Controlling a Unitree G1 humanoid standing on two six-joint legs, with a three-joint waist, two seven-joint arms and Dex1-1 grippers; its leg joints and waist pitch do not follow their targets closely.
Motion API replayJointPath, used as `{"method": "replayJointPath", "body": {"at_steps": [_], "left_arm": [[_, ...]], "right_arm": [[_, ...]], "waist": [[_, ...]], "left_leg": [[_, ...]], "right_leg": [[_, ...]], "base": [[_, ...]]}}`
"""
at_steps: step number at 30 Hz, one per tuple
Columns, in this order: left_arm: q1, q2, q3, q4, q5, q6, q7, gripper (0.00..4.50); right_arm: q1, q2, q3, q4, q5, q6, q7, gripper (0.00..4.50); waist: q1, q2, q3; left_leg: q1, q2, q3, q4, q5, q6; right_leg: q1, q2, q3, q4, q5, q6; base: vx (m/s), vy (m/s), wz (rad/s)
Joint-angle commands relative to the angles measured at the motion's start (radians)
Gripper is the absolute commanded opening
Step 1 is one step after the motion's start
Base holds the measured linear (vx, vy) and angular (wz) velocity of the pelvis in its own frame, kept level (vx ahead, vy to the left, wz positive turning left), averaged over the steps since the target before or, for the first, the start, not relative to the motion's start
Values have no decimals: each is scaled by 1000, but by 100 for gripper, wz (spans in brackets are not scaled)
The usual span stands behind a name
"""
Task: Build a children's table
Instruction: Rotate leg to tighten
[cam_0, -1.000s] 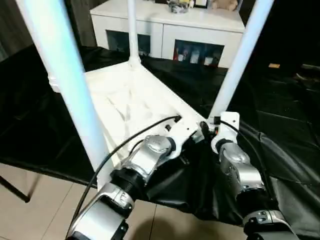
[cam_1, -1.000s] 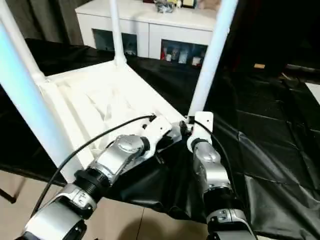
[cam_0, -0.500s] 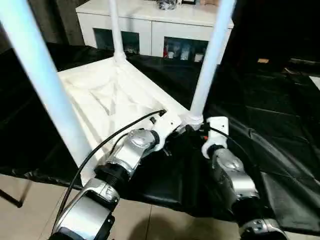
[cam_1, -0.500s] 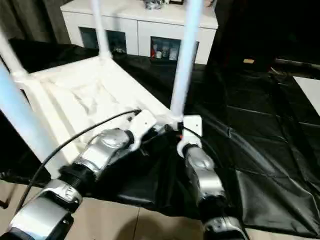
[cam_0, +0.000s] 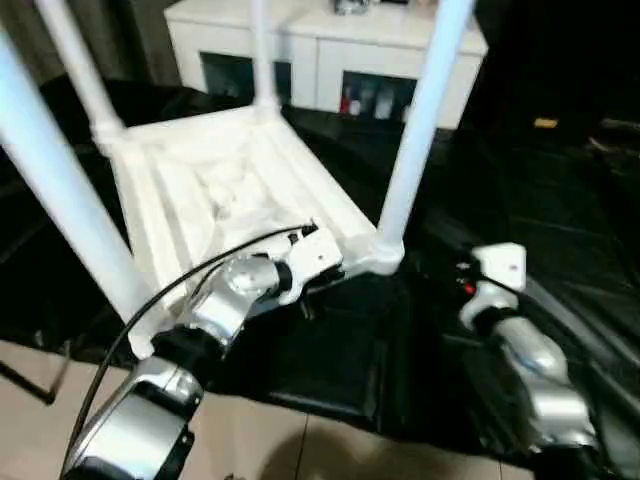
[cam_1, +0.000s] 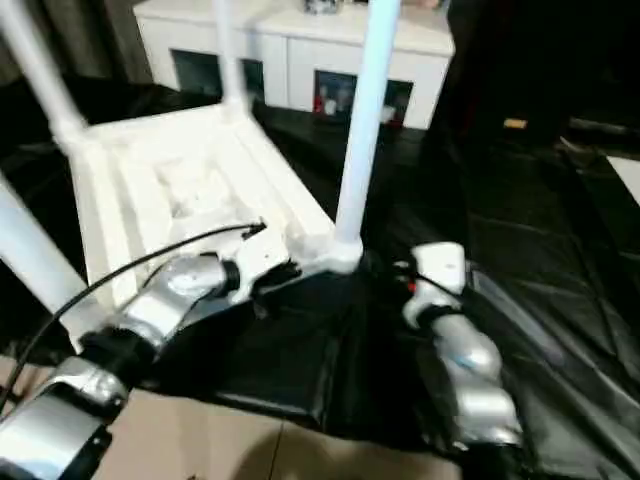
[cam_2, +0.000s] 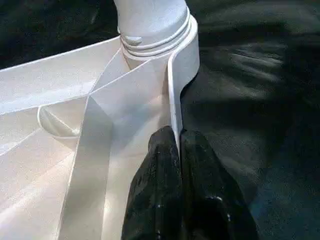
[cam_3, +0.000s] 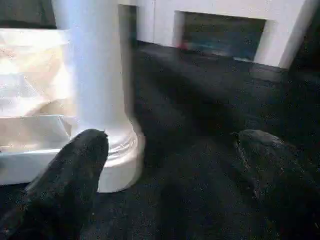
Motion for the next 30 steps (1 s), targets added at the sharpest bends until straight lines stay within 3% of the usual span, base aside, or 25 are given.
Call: {"method": "replayJointPath", "body": {"at_steps": [1, 4, 9, 12, 16, 18, 20, 21, 22, 23, 24, 29, 30], "left_arm": [[18, -5, -37, -3, -18, -64, -92, 0], [7, -12, -38, 7, -20, -97, -99, 0], [-6, -25, -28, 26, -22, -129, -102, 0], [-3, -30, -8, 18, -30, -122, -91, 55], [26, -27, 35, -47, -84, -66, -105, 69], [92, -12, 82, -187, -166, 4, -125, 95], [186, 14, 126, -374, -262, 89, -146, 115], [240, 29, 145, -460, -290, 113, -136, 130], [271, 36, 155, -505, -305, 128, -129, 130], [296, 44, 160, -545, -322, 145, -130, 138], [312, 48, 163, -571, -333, 159, -132, 143], [429, 75, 202, -748, -403, 254, -122, 185], [466, 84, 216, -792, -423, 273, -116, 195]], "right_arm": [[62, -72, 23, -46, 45, 25, 144, 444], [85, -95, 31, -59, 37, 29, 166, 444], [88, -83, 21, -60, 29, 36, 145, 444], [91, -77, 38, -73, 34, 37, 152, 450], [100, -76, 61, -94, 42, 36, 178, 450], [101, -74, 72, -111, 48, 39, 200, 450], [92, -68, 80, -122, 50, 43, 214, 450], [82, -62, 85, -120, 51, 45, 215, 450], [78, -59, 88, -120, 53, 45, 215, 450], [76, -55, 91, -122, 56, 46, 217, 450], [76, -54, 94, -123, 57, 46, 220, 450], [69, -52, 122, -137, 58, 46, 245, 450], [67, -48, 127, -144, 66, 51, 257, 450]], "waist": [[4, 2, -53], [13, -2, -53], [24, -3, -50], [25, -2, -50], [25, 1, -52], [23, -1, -55], [16, -1, -55], [10, 0, -52], [9, 5, -54], [1, 0, -51], [0, 3, -50], [-2, 5, -47], [-4, 3, -44]], "left_leg": [[6, 18, 7, -66, -262, 72], [-1, 19, 7, -64, -237, 86], [4, 19, 7, -67, -258, 68], [1, 19, 6, -68, -253, 62], [-4, 21, 3, -68, -232, 63], [-3, 21, 4, -64, -222, 69], [-18, 26, -1, -69, -190, 73], [-19, 23, 2, -68, -193, 78], [-8, 24, 4, -66, -207, 77], [-7, 24, 6, -66, -218, 83], [-3, 25, 7, -66, -227, 82], [1, 27, 8, -69, -247, 59], [-6, 25, 7, -71, -248, 59]], "right_leg": [[44, -37, 37, -65, -213, -200], [51, -38, 37, -58, -164, -215], [45, -41, 37, -66, -258, -190], [47, -41, 37, -65, -257, -183], [53, -44, 36, -59, -216, -197], [54, -42, 36, -54, -184, -207], [67, -48, 34, -39, -137, -237], [61, -43, 34, -45, -150, -233], [54, -39, 34, -46, -158, -234], [51, -37, 35, -50, -184, -231], [46, -35, 35, -52, -195, -229], [44, -31, 38, -51, -202, -214], [48, -30, 37, -51, -207, -209]], "base": [[0, 0, 0], [0, 0, 0], [0, 0, 0], [0, 0, 0], [0, 0, 0], [0, 0, 0], [0, 0, 0], [0, 0, 0], [0, 0, 0], [0, 0, 0], [0, 0, 0], [0, 0, 0], [0, 0, 0]]}}
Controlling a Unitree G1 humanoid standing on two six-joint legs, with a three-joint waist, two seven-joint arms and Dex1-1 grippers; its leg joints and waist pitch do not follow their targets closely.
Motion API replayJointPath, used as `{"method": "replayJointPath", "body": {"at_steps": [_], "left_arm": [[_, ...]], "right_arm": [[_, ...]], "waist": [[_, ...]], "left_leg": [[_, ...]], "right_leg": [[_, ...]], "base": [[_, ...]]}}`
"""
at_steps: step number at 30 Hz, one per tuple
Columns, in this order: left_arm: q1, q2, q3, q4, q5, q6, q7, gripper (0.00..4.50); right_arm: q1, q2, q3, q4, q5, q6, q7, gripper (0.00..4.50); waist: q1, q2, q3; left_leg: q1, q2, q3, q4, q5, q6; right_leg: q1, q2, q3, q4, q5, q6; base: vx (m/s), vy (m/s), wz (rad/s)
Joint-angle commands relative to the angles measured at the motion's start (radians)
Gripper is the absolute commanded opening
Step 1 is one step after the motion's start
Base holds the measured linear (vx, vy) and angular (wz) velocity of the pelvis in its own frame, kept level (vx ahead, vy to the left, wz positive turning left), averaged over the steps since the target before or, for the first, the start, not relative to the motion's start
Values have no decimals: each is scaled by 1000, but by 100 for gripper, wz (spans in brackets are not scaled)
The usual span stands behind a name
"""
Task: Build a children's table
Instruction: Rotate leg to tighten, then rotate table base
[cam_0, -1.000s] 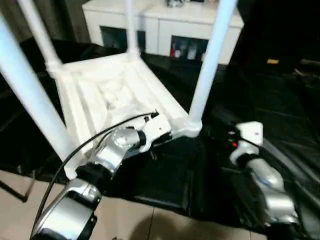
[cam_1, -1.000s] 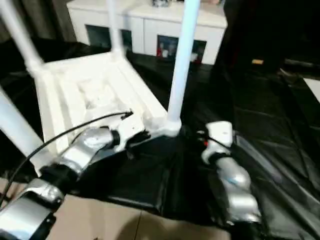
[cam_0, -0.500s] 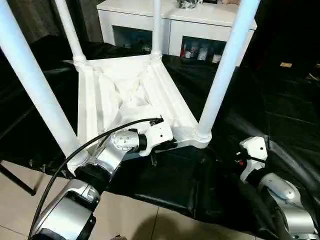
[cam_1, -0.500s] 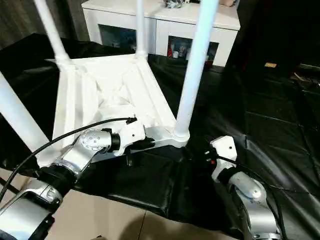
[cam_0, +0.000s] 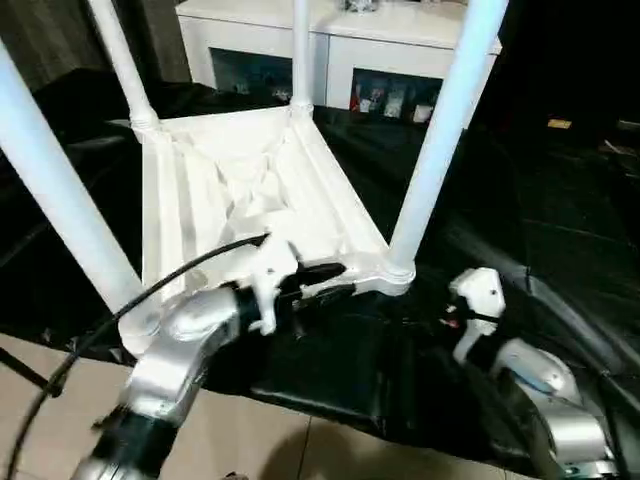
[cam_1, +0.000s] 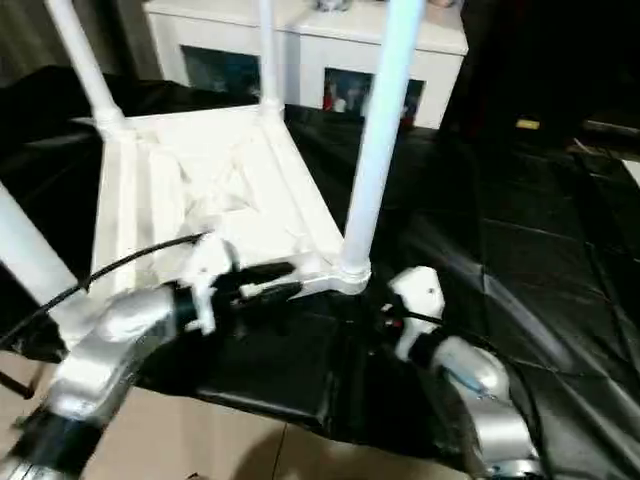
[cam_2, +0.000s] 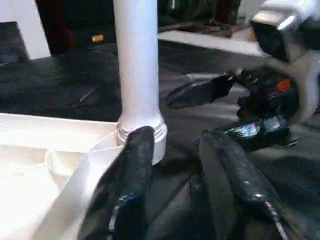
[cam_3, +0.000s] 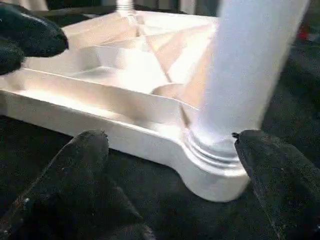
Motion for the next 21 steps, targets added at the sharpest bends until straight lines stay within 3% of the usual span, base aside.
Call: {"method": "replayJointPath", "body": {"at_steps": [1, 2, 4, 5, 7, 8, 10, 11, 16, 21], "left_arm": [[41, 11, 30, -72, -29, 30, 21, 195], [83, 26, 43, -123, -47, 61, 34, 206], [97, 29, 47, -130, -35, 54, 47, 214], [135, 39, 57, -143, -18, 52, 71, 223], [164, 36, 72, -143, 9, 23, 105, 241], [179, 30, 82, -146, 17, 8, 123, 254], [201, 19, 97, -156, 37, -14, 160, 259], [217, 14, 105, -169, 44, -21, 181, 279], [287, 20, 102, -241, 18, 5, 202, 279], [316, 24, 97, -279, -4, 18, 191, 279]], "right_arm": [[-9, -1, 7, -31, 16, 15, 30, 450], [-13, 5, 17, -37, 32, 29, 54, 450], [-15, 7, 23, -41, 40, 38, 65, 450], [-19, 11, 45, -54, 60, 65, 95, 450], [-28, 15, 68, -60, 71, 85, 121, 450], [-38, 20, 77, -56, 75, 92, 127, 450], [-61, 33, 87, -39, 73, 93, 124, 450], [-87, 48, 87, -10, 58, 80, 105, 450], [-230, 118, 39, 181, -28, -2, -46, 450], [-338, 102, 1, 343, -93, -24, -207, 450]], "waist": [[-3, -1, -45], [-4, 0, -48], [-6, 2, -46], [-5, 10, -47], [-7, 6, -45], [-7, 15, -47], [-9, 11, -47], [-9, 14, -48], [-18, 14, -48], [-12, 13, -51]], "left_leg": [[-5, 22, 4, -76, -272, 57], [0, 22, 4, -72, -277, 53], [-2, 22, 3, -74, -272, 54], [1, 20, 2, -73, -276, 50], [-2, 21, 2, -74, -281, 50], [1, 21, 1, -74, -286, 44], [0, 21, 1, -74, -284, 39], [1, 21, 0, -74, -286, 31], [1, 18, 1, -74, -286, 11], [7, 16, 5, -67, -239, 11]], "right_leg": [[48, -29, 32, -57, -247, -188], [47, -32, 34, -58, -265, -178], [45, -29, 35, -61, -266, -174], [43, -27, 34, -61, -263, -167], [45, -25, 34, -62, -258, -159], [43, -26, 34, -62, -260, -154], [44, -25, 34, -63, -253, -154], [44, -26, 34, -62, -240, -159], [39, -27, 34, -58, -247, -181], [42, -22, 35, -48, -175, -195]], "base": [[0, 0, 0], [0, 0, 0], [0, 0, 0], [0, 0, 0], [0, 0, 0], [0, 0, 0], [0, 0, 0], [0, 0, 0], [0, 0, 0], [0, 0, 0]]}}
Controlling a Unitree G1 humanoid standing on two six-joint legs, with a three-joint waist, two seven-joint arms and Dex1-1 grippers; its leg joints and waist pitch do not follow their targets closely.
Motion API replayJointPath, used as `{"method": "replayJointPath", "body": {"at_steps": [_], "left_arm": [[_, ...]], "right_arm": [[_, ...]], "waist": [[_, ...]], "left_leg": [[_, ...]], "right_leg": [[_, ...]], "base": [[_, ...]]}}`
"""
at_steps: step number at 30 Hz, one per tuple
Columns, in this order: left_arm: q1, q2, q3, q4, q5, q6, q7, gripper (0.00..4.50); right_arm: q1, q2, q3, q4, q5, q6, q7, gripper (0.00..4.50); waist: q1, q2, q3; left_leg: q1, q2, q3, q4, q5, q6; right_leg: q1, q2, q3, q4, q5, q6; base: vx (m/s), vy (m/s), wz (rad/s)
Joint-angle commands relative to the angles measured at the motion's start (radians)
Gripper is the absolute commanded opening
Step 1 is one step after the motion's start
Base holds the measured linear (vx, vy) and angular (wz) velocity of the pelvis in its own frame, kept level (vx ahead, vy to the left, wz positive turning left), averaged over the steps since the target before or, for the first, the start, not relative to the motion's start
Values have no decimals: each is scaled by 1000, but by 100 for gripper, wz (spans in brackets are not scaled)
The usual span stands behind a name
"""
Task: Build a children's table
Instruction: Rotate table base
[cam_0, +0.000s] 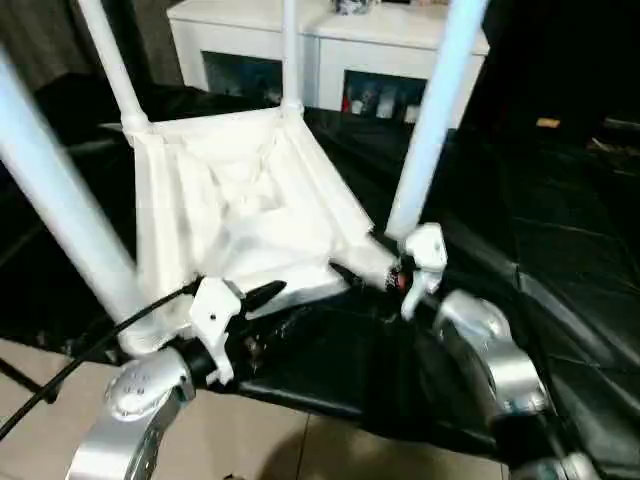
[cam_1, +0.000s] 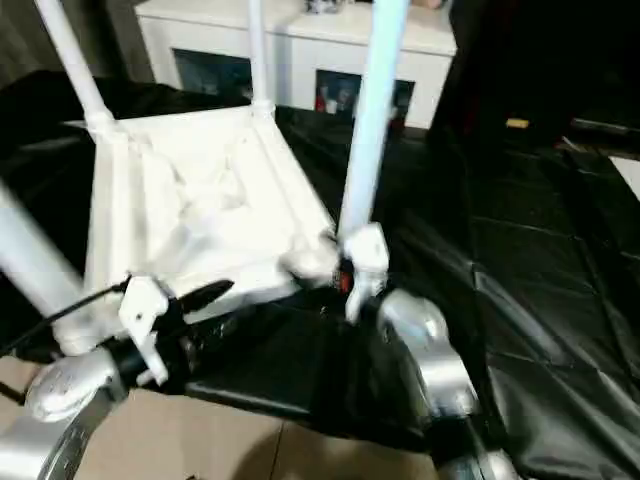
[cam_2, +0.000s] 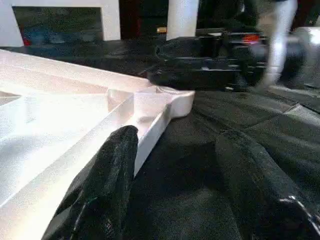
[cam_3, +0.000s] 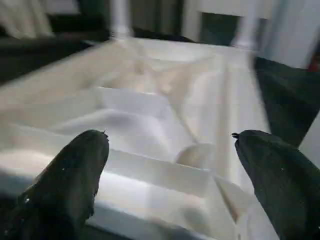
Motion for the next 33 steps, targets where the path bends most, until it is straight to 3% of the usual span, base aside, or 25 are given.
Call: {"method": "replayJointPath", "body": {"at_steps": [1, 5, 6, 11, 13, 16, 17, 18, 20, 22, 24, 26, 27, 28, 29, 30, 33], "left_arm": [[8, 6, -5, -39, -16, 17, -3, 279], [11, 4, -23, -69, -43, 40, -15, 279], [9, 4, -29, -73, -52, 45, -21, 279], [19, 27, -50, -95, -83, 72, -63, 279], [26, 39, -50, -101, -88, 77, -74, 279], [39, 60, -28, -122, -124, 96, -93, 279], [48, 74, -12, -132, -143, 100, -105, 279], [64, 100, 18, -145, -183, 120, -132, 279], [79, 126, 48, -146, -204, 118, -158, 279], [80, 154, 81, -127, -208, 103, -176, 279], [64, 164, 113, -101, -216, 91, -178, 279], [50, 185, 150, -67, -236, 92, -190, 279], [47, 193, 161, -54, -242, 91, -195, 279], [49, 208, 176, -38, -248, 87, -206, 279], [52, 218, 184, -29, -252, 85, -213, 279], [51, 226, 200, -10, -261, 77, -224, 279], [27, 226, 228, 38, -260, 53, -226, 279]], "right_arm": [[-31, -24, -48, 81, -37, -12, -91, 450], [-123, -43, -115, 289, -42, -68, -217, 450], [-153, -47, -137, 358, -37, -94, -251, 450], [-264, -98, -192, 579, -42, -167, -372, 450], [-278, -103, -196, 599, -48, -183, -371, 450], [-279, -81, -227, 568, 16, -192, -246, 450], [-270, -70, -228, 537, 38, -195, -185, 450], [-244, -53, -218, 479, 64, -196, -103, 450], [-212, -40, -199, 418, 80, -200, -41, 450], [-165, -32, -162, 337, 112, -201, 34, 450], [-115, -33, -128, 249, 130, -193, 61, 450], [-54, -42, -100, 145, 140, -163, 84, 450], [-36, -44, -96, 118, 137, -155, 92, 450], [-14, -48, -96, 90, 122, -145, 95, 450], [0, -51, -98, 74, 112, -140, 96, 450], [20, -55, -105, 54, 100, -135, 89, 450], [55, -70, -120, 23, 70, -121, 33, 450]], "waist": [[-4, 13, -51], [-2, 16, -52], [0, 24, -53], [5, 21, -51], [9, 11, -51], [7, 10, -51], [5, 9, -50], [-2, 3, -51], [-13, 2, -44], [-17, -1, -46], [-16, 2, -46], [-15, 4, -48], [-13, 3, -46], [-12, 17, -45], [-16, 10, -45], [-14, 15, -45], [-14, 14, -44]], "left_leg": [[7, 15, 7, -70, -242, 11], [9, 13, 9, -65, -265, -1], [13, 12, 8, -64, -280, -4], [19, 10, 14, -57, -340, -8], [15, 9, 15, -55, -331, 2], [-2, 8, 8, -59, -317, 13], [-1, 8, 9, -59, -321, 13], [-2, 7, 9, -57, -336, 20], [-13, 8, 3, -63, -350, 24], [-6, 9, 3, -61, -355, 26], [-4, 10, 4, -60, -343, 27], [-1, 9, 5, -61, -331, 26], [-2, 8, 6, -62, -327, 28], [-1, 8, 4, -64, -339, 23], [1, 8, 5, -64, -354, 20], [1, 7, 3, -65, -356, 17], [3, 7, 3, -66, -369, 7]], "right_leg": [[42, -23, 35, -51, -174, -193], [39, -22, 34, -48, -183, -195], [36, -21, 34, -46, -187, -196], [26, -17, 35, -49, -231, -195], [29, -16, 37, -50, -237, -180], [38, -19, 37, -44, -265, -159], [36, -18, 37, -46, -272, -158], [37, -18, 38, -46, -283, -159], [35, -18, 38, -50, -355, -142], [30, -18, 42, -53, -371, -139], [27, -16, 45, -54, -353, -139], [26, -12, 46, -49, -314, -158], [28, -11, 47, -50, -310, -153], [25, -11, 48, -48, -314, -154], [24, -10, 47, -51, -329, -148], [25, -10, 48, -51, -332, -148], [23, -11, 49, -54, -339, -151]], "base": [[0, 0, 0], [0, 0, 0], [0, 0, 0], [0, 0, 0], [0, 0, 0], [0, 0, 0], [0, 0, 0], [0, 0, 0], [0, 0, 0], [0, 0, 0], [0, 0, 0], [0, 0, 0], [0, 0, 0], [0, 0, 0], [0, 0, 0], [0, 0, 0], [0, 0, 0]]}}
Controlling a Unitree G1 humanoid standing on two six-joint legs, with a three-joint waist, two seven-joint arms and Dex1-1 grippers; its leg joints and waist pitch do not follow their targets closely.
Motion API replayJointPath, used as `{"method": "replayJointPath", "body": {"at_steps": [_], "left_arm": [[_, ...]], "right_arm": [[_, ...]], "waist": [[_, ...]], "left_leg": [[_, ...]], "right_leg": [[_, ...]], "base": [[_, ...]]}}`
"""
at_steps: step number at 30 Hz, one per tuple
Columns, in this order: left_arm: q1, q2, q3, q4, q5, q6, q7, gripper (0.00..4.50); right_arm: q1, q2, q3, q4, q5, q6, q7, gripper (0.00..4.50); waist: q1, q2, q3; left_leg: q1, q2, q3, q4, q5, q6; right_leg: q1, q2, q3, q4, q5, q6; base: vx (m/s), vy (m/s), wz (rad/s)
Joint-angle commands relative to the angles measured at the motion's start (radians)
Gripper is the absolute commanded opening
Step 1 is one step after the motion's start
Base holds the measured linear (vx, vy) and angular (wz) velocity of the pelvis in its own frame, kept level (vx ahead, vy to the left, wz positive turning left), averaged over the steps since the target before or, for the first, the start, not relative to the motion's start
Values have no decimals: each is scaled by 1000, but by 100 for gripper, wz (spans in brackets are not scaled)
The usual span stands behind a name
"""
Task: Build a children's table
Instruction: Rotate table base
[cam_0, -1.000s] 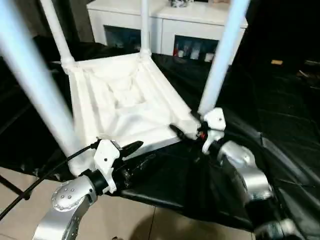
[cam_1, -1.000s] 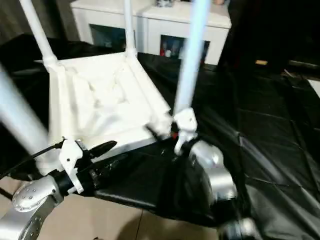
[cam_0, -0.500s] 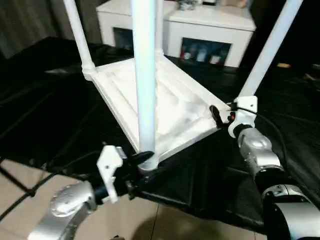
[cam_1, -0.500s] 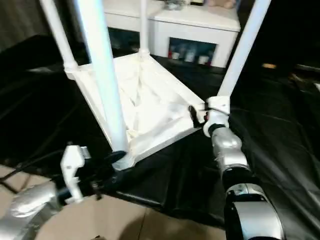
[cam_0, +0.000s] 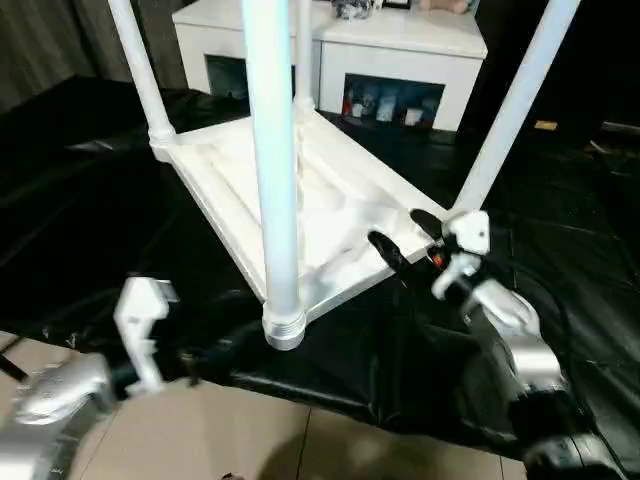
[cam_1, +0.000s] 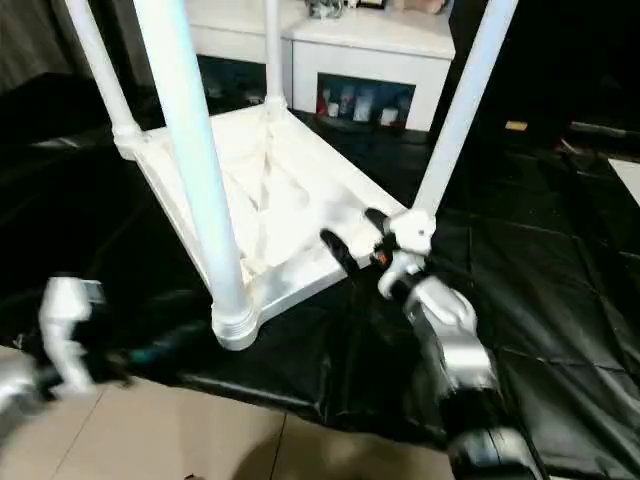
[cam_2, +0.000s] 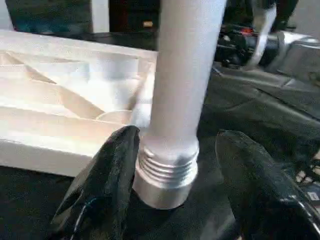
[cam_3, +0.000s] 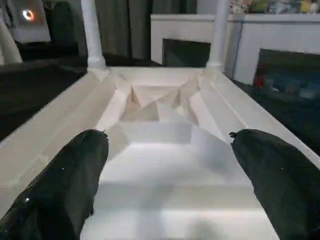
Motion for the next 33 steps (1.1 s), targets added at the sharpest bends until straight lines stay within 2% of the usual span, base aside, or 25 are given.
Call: {"method": "replayJointPath", "body": {"at_steps": [1, 3, 4, 5, 8, 10, 11, 12, 13, 14, 15, 16, 19, 20, 22, 25, 30, 33], "left_arm": [[-49, -7, 37, 57, 3, -40, 8, 279], [-91, -23, 44, 90, 10, -62, 34, 279], [-143, -54, 54, 119, -9, -54, 71, 279], [-172, -71, 62, 140, -22, -49, 89, 279], [-242, -110, 78, 208, -56, -46, 108, 279], [-270, -120, 81, 239, -64, -48, 107, 279], [-279, -125, 81, 245, -77, -42, 100, 279], [-295, -133, 81, 257, -95, -38, 87, 279], [-306, -141, 74, 249, -118, -20, 72, 279], [-314, -151, 65, 231, -159, 20, 56, 279], [-326, -164, 59, 214, -196, 67, 43, 279], [-328, -166, 58, 212, -200, 72, 42, 279], [-363, -181, 27, 201, -243, 133, 17, 279], [-378, -185, 18, 191, -279, 165, 7, 279], [-395, -185, 1, 176, -326, 213, -13, 279], [-410, -193, -30, 160, -322, 225, -23, 279], [-408, -194, -97, 117, -246, 212, -22, 279], [-421, -227, -145, 70, -220, 205, 26, 279]], "right_arm": [[26, -27, -31, -37, -41, 32, -88, 450], [38, -33, -52, -45, -55, 59, -155, 450], [37, -40, -73, -29, -89, 86, -238, 450], [35, -42, -84, -18, -103, 99, -272, 450], [16, -52, -101, 32, -151, 129, -369, 450], [-3, -59, -101, 65, -170, 142, -405, 450], [-11, -60, -101, 77, -174, 149, -414, 450], [-21, -61, -98, 89, -179, 163, -432, 450], [-35, -62, -91, 109, -190, 174, -448, 450], [-51, -58, -83, 135, -191, 184, -449, 450], [-69, -50, -77, 161, -198, 199, -453, 450], [-71, -49, -77, 164, -199, 201, -454, 450], [-125, -28, -62, 274, -233, 215, -487, 450], [-149, -19, -50, 317, -247, 209, -498, 450], [-180, -3, -33, 367, -262, 203, -502, 450], [-211, 24, -18, 414, -267, 196, -490, 450], [-235, 71, -11, 444, -253, 173, -451, 450], [-238, 114, -5, 442, -234, 131, -408, 450]], "waist": [[-1, 11, -45], [4, 13, -46], [4, 9, -46], [6, 7, -49], [4, 5, -50], [1, 2, -51], [-3, 2, -55], [-5, 2, -55], [-7, 4, -55], [-7, -1, -60], [-6, 1, -62], [-7, -2, -60], [-4, 1, -60], [-3, 1, -59], [-1, 0, -62], [1, -1, -61], [-6, -2, -60], [-10, -3, -58]], "left_leg": [[11, 7, 6, -84, -374, 3], [15, 4, 6, -83, -363, -6], [9, 4, 4, -85, -352, -13], [17, 3, 7, -81, -356, -18], [12, -3, 6, -79, -346, -25], [4, -4, 6, -78, -326, -21], [-1, -2, 4, -77, -301, -19], [-3, -3, 4, -76, -286, -17], [-2, -3, 5, -75, -280, -15], [1, -2, 7, -71, -262, -13], [2, -3, 8, -68, -247, -12], [0, -3, 10, -68, -232, -2], [4, -3, 13, -65, -217, 7], [4, -2, 13, -65, -213, 7], [7, -3, 14, -63, -198, 5], [5, 0, 13, -64, -189, 9], [4, 2, 12, -64, -207, 3], [2, 2, 12, -65, -212, 2]], "right_leg": [[29, -16, 27, -82, -339, -156], [29, -16, 27, -84, -338, -149], [35, -19, 27, -79, -335, -144], [30, -18, 27, -81, -342, -139], [33, -20, 25, -82, -360, -125], [38, -20, 25, -80, -346, -120], [44, -22, 25, -75, -313, -123], [45, -22, 25, -74, -295, -126], [44, -21, 24, -73, -289, -134], [44, -21, 26, -68, -248, -150], [44, -20, 27, -63, -216, -163], [45, -19, 26, -59, -186, -182], [44, -18, 26, -59, -166, -202], [47, -18, 26, -58, -158, -200], [45, -17, 25, -52, -133, -217], [50, -19, 25, -49, -103, -220], [54, -21, 26, -50, -121, -206], [55, -21, 27, -52, -133, -204]], "base": [[0, 0, 0], [0, 0, 0], [0, 0, 0], [0, 0, 0], [0, 0, 0], [0, 0, 0], [0, 0, 0], [0, 0, 0], [0, 0, 0], [0, 0, 0], [0, 0, 0], [0, 0, 0], [0, 0, 0], [0, 0, 0], [0, 0, 0], [0, 0, 0], [0, 0, 0], [0, 0, 0]]}}
